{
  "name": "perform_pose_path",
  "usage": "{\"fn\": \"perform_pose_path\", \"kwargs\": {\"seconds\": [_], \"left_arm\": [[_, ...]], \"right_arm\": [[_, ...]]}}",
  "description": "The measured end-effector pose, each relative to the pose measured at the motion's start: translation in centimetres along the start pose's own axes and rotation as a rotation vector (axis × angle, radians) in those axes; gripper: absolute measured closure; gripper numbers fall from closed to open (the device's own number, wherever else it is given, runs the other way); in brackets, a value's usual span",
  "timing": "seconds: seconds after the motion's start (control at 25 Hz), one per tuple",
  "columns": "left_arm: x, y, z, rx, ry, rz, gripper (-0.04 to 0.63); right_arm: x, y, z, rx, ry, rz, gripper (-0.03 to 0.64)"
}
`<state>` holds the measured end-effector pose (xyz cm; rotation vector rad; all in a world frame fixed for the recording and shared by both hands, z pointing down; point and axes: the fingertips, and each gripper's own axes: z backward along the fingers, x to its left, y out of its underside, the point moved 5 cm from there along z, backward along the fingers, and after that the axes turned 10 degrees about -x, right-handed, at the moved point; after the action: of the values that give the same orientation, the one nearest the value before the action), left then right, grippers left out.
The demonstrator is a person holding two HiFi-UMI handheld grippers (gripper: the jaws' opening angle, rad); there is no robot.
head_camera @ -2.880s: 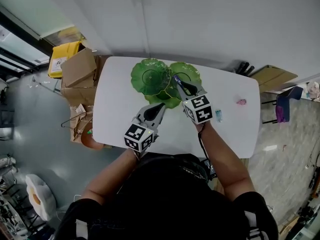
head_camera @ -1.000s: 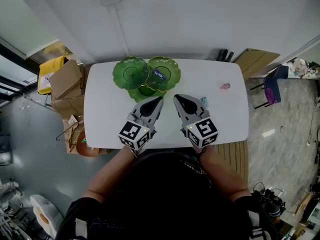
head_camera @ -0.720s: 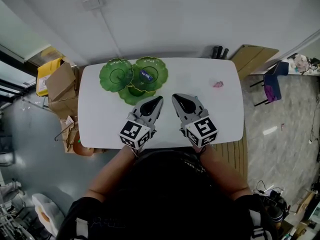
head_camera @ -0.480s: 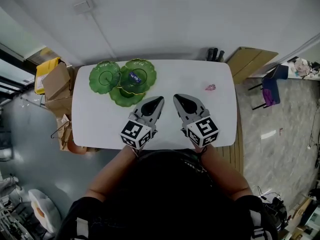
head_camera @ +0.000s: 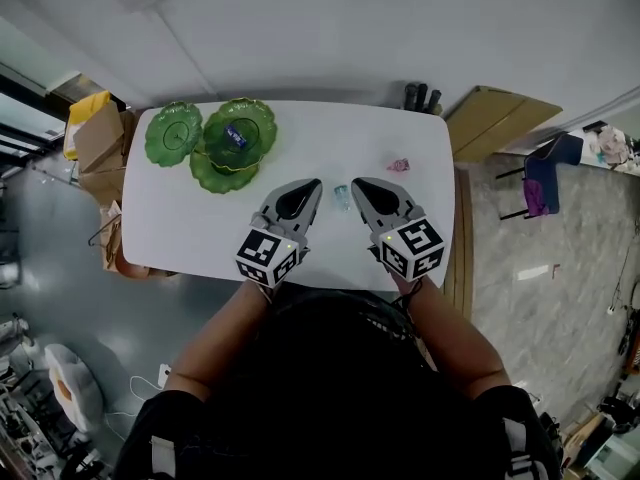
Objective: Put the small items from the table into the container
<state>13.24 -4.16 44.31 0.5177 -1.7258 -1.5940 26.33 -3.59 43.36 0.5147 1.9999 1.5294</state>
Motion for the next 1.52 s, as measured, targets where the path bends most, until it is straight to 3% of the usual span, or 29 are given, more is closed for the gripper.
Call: {"fn": "perform_pose_path", "kwargs": {"seconds": [0.28, 0.88, 1.04, 1.52], "left_arm": [[-0.4, 2.0, -0.1, 0.063, -0.008, -0.051, 0.588], [2.9, 7.8, -1.9, 0.163, 0.001, 0.026, 0.588], [4.0, 8.6, -2.8, 0.174, 0.012, 0.039, 0.588], [6.7, 11.4, -3.6, 0.227, 0.021, 0.088, 0.588]], "right_arm": [[-2.3, 2.6, -0.8, 0.085, -0.038, -0.045, 0.6], [-6.0, 8.2, -4.3, 0.279, 0.029, -0.132, 0.594], [-6.7, 10.5, -5.8, 0.332, 0.048, -0.172, 0.54], [-8.1, 18.4, -7.9, 0.519, 0.099, -0.223, 0.479]]}}
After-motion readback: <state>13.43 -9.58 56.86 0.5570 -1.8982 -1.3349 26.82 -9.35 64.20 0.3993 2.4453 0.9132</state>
